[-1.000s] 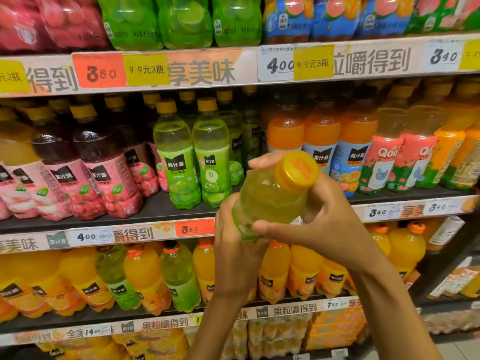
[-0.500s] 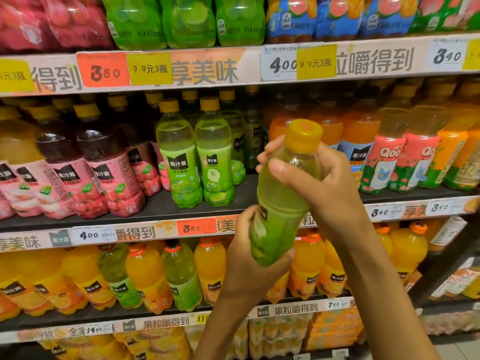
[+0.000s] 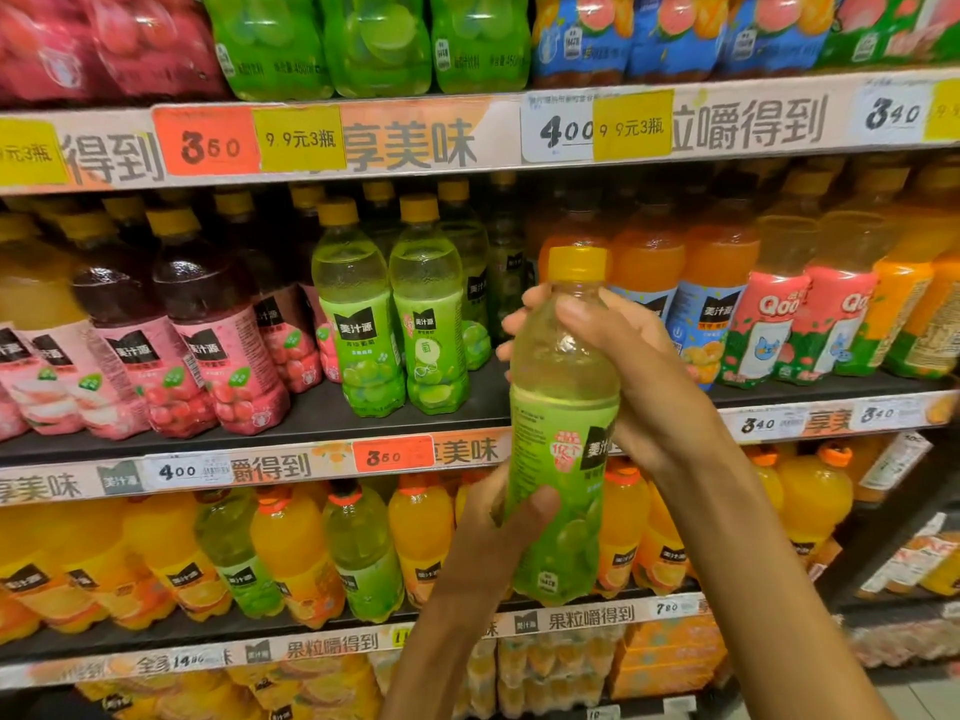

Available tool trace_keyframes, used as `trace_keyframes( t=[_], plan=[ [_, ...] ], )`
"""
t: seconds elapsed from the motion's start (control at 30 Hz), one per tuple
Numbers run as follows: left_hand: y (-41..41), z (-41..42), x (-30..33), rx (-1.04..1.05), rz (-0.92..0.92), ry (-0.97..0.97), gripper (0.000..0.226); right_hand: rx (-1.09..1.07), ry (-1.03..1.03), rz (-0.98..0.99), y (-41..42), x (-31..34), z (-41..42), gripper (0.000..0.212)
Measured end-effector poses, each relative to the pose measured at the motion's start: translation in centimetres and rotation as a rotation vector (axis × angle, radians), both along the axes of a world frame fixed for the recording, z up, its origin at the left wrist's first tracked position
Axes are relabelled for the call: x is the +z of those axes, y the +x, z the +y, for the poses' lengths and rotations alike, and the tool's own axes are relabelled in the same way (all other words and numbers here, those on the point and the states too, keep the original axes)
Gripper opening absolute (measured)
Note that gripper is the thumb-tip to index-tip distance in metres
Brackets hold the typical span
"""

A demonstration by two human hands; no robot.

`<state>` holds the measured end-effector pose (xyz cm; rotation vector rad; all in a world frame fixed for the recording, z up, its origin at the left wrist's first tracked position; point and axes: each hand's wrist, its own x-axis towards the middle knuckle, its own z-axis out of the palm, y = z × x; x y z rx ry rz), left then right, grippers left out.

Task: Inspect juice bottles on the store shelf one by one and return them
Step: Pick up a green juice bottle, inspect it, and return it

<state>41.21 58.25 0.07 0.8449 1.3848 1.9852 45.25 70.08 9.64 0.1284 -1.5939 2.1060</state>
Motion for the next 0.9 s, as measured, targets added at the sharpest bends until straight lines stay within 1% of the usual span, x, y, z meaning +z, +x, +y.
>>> trace_keyframes(
  t=[0.03, 0.13, 0.17, 0.23, 0.27, 0.37, 0.43, 0.5, 0.57, 0.63, 0.7, 0.73, 0.8, 0.9],
  plan=[
    [0.0, 0.1, 0.1, 0.034, 0.025, 0.007, 0.079, -0.057, 0.001, 0.009, -0.1, 0.0, -0.1, 0.016],
    [0.0, 0.2, 0.6, 0.141, 0.105, 0.032, 0.050, -0.230, 0.039, 0.027, -0.2, 0.1, -0.3, 0.011],
    [0.1, 0.3, 0.7, 0.177, 0.107, 0.026, 0.047, -0.253, 0.037, 0.025, -0.2, 0.1, -0.3, 0.012],
    [0.2, 0.2, 0.8, 0.220, 0.052, 0.017, 0.049, -0.221, 0.036, 0.022, -0.1, 0.2, -0.3, 0.017],
    [0.2, 0.1, 0.8, 0.208, -0.003, 0.019, 0.049, -0.195, 0.049, 0.024, -0.1, 0.3, -0.2, 0.019],
    [0.0, -0.3, 0.7, 0.099, -0.131, 0.011, 0.055, -0.140, 0.053, 0.023, -0.5, 0.3, 0.0, 0.026],
    [0.1, -0.3, 0.6, 0.059, -0.149, -0.014, 0.061, -0.081, 0.004, 0.028, -0.8, 0.2, -0.2, 0.029],
    [0.2, 0.0, 0.5, 0.108, -0.126, -0.048, 0.055, -0.051, 0.014, 0.042, -0.8, 0.4, -0.3, 0.026],
    [0.1, 0.3, 0.8, 0.187, -0.047, -0.054, 0.048, -0.115, 0.140, 0.053, -0.6, 0.7, -0.4, 0.020],
    [0.0, 0.5, 1.1, 0.245, 0.020, -0.027, 0.049, -0.237, 0.318, 0.062, -0.4, 1.2, -0.6, 0.019],
    [0.2, 0.8, 1.0, 0.262, 0.060, -0.023, 0.046, -0.306, 0.377, 0.064, -0.6, 1.3, -0.9, 0.023],
    [0.4, 1.0, 1.0, 0.265, 0.070, -0.030, 0.041, -0.314, 0.360, 0.052, -0.7, 1.2, -1.0, 0.023],
    [0.7, 1.0, 1.4, 0.262, 0.036, -0.044, 0.041, -0.267, 0.287, 0.022, -1.0, 0.8, -0.9, 0.022],
    [0.5, 0.3, 1.9, 0.144, -0.150, 0.003, 0.054, -0.102, 0.064, 0.002, -1.2, 0.0, -0.4, 0.025]
  ],
)
